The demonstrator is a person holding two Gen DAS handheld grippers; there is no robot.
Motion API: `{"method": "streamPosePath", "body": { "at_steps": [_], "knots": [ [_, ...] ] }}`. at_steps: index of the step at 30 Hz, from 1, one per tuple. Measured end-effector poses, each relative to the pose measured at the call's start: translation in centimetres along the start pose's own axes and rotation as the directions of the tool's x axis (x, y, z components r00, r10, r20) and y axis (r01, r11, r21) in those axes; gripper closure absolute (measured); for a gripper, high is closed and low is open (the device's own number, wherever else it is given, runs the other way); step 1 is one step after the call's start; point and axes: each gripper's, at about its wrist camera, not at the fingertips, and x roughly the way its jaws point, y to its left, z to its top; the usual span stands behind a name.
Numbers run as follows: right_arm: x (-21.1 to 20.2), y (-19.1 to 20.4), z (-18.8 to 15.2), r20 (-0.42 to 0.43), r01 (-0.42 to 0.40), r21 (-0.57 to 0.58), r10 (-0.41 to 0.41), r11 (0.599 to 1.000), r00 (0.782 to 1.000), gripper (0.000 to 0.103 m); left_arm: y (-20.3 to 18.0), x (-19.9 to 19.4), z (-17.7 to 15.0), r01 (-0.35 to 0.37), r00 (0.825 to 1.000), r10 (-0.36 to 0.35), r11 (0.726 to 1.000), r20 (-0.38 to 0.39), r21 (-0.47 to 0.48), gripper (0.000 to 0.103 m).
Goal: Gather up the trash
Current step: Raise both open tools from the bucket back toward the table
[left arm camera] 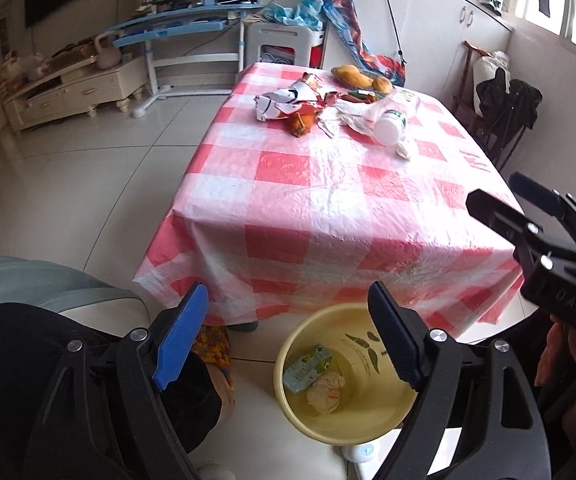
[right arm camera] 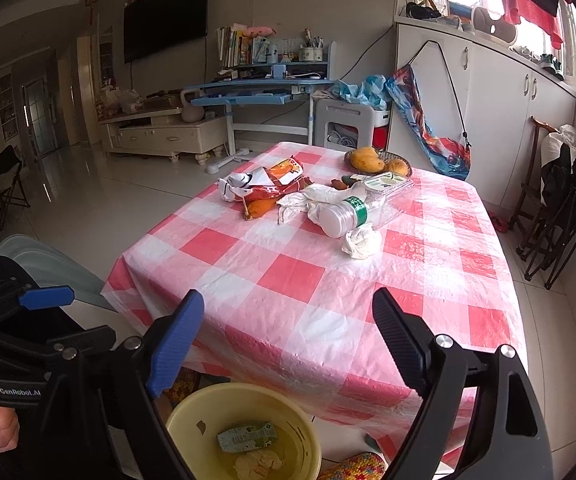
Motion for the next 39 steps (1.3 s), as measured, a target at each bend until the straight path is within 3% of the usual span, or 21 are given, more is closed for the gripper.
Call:
{"method": "streamPosePath", "body": {
  "at_steps": [39],
  "knots": [
    [0.55, 0.92, -0.2, -0.008, 0.014, -0.032, -0.014, 0.999, 1.0, 0.019, -0.03, -0.18, 0.2, -0.01, 0.999, 0.011, 0.999, 0.033, -0.034, 0.019]
  ]
}}
